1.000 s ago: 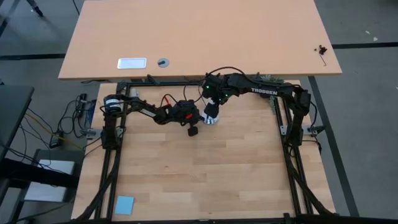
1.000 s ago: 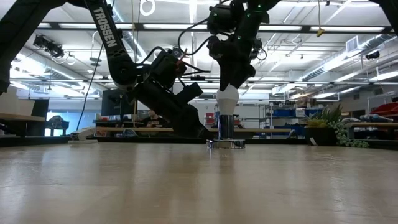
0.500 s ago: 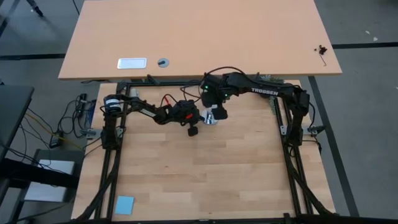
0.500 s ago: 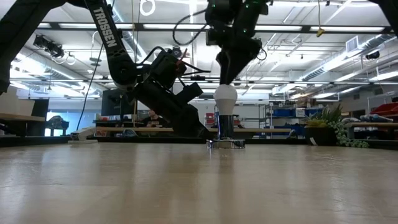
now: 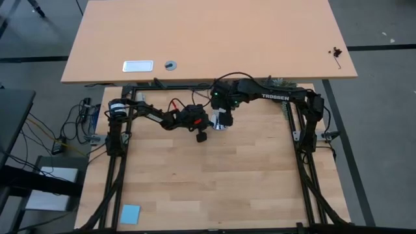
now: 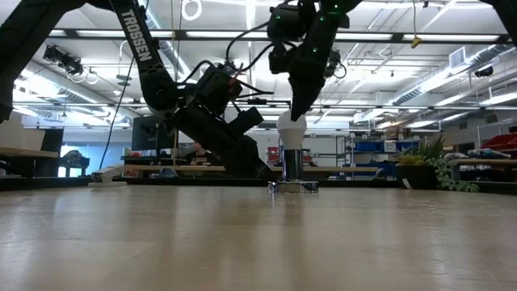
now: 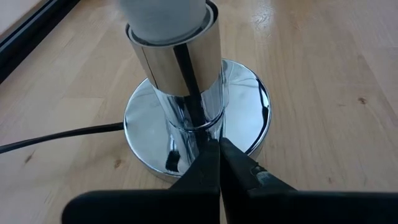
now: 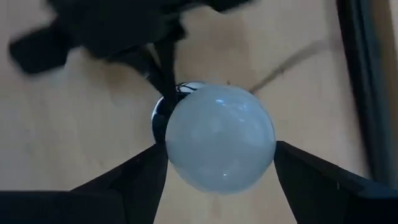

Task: Screw lightbulb
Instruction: Insert the lightbulb into the lamp

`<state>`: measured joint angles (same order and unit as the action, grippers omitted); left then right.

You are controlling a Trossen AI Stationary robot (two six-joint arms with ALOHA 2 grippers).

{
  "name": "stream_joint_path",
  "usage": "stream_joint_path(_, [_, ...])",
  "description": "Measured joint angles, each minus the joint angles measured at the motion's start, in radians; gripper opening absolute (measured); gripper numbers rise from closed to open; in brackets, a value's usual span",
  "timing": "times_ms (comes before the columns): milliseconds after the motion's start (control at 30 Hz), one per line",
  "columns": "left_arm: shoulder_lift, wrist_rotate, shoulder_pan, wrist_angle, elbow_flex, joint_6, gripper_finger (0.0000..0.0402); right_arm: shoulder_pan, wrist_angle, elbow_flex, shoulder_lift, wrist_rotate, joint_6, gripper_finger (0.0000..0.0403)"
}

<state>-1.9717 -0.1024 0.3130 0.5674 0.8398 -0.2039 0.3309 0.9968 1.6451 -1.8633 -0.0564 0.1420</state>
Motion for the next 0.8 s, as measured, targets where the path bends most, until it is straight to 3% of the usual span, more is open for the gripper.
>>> stream_joint_path(133, [0.0,0.0,0.0,0.0,0.0,0.0,0.0,0.005,0.035,0.0,0.0,0.002,-0.346,0.0294])
stream_joint_path(233, [0.0,0.0,0.0,0.0,0.0,0.0,0.0,0.005,0.042,0.0,0.0,0.041,-0.397,0.0294])
stream_joint_path(367, [0.0,0.0,0.0,0.0,0.0,0.0,0.0,-0.004,0.069,0.035,-0.005,0.065,-0.277,0.0293])
stream_joint_path(467, [0.0,0.0,0.0,0.0,0.0,0.0,0.0,-0.013,0.091,0.08,-0.003,0.025,-0.145,0.0293])
stream_joint_path(667, [0.0,0.0,0.0,0.0,0.0,0.0,0.0,-0.01,0.106,0.105,-0.002,0.009,0.219,0.0293])
stream_joint_path(800, [0.0,0.0,0.0,0.0,0.0,0.0,0.0,0.004,0.053,0.083,-0.002,0.06,0.272,0.0293])
